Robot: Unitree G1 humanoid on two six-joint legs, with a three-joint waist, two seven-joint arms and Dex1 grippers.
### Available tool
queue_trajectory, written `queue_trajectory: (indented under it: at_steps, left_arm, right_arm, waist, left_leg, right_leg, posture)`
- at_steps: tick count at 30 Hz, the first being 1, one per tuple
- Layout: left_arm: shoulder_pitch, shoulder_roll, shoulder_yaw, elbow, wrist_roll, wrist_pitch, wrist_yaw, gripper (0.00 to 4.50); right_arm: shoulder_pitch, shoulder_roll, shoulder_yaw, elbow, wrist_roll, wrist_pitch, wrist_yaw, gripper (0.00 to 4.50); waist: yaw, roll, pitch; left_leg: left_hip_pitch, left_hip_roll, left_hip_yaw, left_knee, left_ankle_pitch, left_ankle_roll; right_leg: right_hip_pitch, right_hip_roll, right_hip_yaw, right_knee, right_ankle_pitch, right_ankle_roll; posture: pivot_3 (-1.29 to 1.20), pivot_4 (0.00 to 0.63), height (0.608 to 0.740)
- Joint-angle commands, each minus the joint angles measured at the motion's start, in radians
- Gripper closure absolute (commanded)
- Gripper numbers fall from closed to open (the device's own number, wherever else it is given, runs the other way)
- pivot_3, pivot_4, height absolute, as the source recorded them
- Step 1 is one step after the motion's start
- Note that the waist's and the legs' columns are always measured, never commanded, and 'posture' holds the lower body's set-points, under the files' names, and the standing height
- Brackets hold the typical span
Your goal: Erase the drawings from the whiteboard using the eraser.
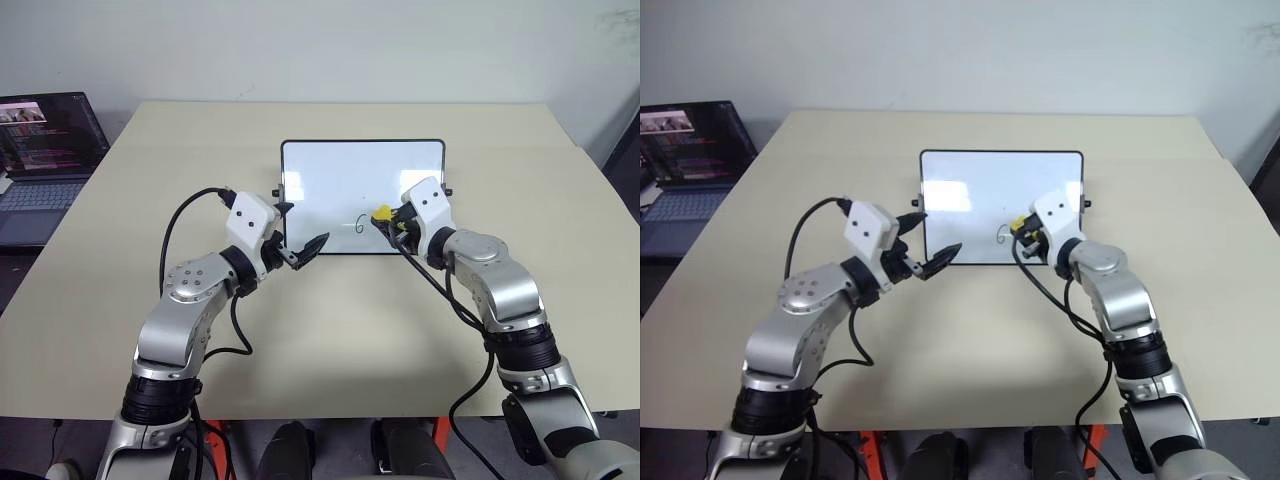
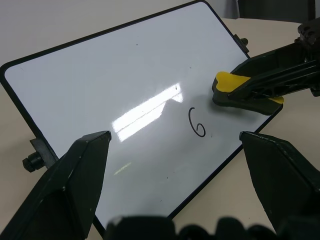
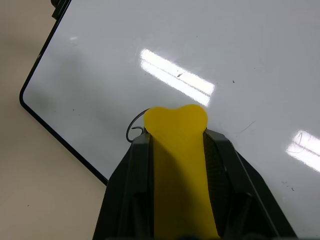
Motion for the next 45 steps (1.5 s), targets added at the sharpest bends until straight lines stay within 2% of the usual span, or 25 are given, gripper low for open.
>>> queue_trajectory:
  at_steps: [1,6,11,29,37,45]
  left_arm:
    - [-0.007,0.001,-0.004,-0.031,-0.009,-0.012,0.000,0.00]
    - [-0.008,-0.004,-0.014,-0.031,-0.005,-0.014,0.003,0.00]
    - [-0.007,0.003,-0.013,-0.038,-0.007,-0.012,0.003,0.00]
    - [0.061,0.024,0.003,-0.110,-0.013,0.000,0.007,0.00]
    - [0.060,0.022,-0.004,-0.126,-0.012,0.006,0.012,0.00]
    - [0.031,0.022,-0.007,-0.129,-0.019,0.027,0.011,0.00]
  right_arm:
    - [-0.052,0.013,-0.013,0.010,-0.021,-0.093,-0.049,3.40]
    - [-0.107,0.055,-0.002,0.177,-0.071,-0.264,-0.136,3.40]
    - [-0.146,0.077,0.008,0.286,-0.095,-0.374,-0.150,3.40]
    - [-0.115,0.117,0.044,0.428,-0.160,-0.551,-0.171,3.40]
    - [-0.057,0.132,0.088,0.517,-0.201,-0.645,-0.181,3.40]
    - [-0.043,0.123,0.082,0.512,-0.208,-0.656,-0.173,3.40]
  waist:
    - [-0.001,0.000,0.000]
    - [-0.001,0.000,0.000]
    - [0.000,0.000,0.000]
    - [-0.001,0.000,0.000]
    - [-0.002,0.000,0.000]
    - [-0.002,0.000,0.000]
  left_leg:
    - [0.000,0.000,0.000,0.000,0.000,0.000]
    - [0.000,0.000,0.000,0.000,0.000,0.000]
    - [0.000,0.000,0.000,0.000,0.000,0.000]
    - [0.001,0.000,0.001,0.000,0.000,0.000]
    - [0.002,0.000,0.001,0.001,0.000,0.000]
    - [0.004,0.000,0.001,0.002,0.000,0.000]
  right_leg:
    - [0.000,0.000,0.000,0.000,0.000,0.000]
    - [0.000,0.000,0.000,0.000,0.000,0.000]
    - [0.000,0.000,0.000,0.000,0.000,0.000]
    - [0.000,0.000,0.001,0.001,0.000,0.000]
    - [0.000,0.000,0.001,0.002,0.000,0.000]
    - [0.001,0.000,0.001,0.006,0.000,0.000]
  posture:
    - [0.00,0.150,0.740]
    - [0.00,0.150,0.740]
    - [0.00,0.150,0.740]
    - [0.00,0.150,0.740]
    - [0.00,0.150,0.740]
    - [0.00,0.150,0.740]
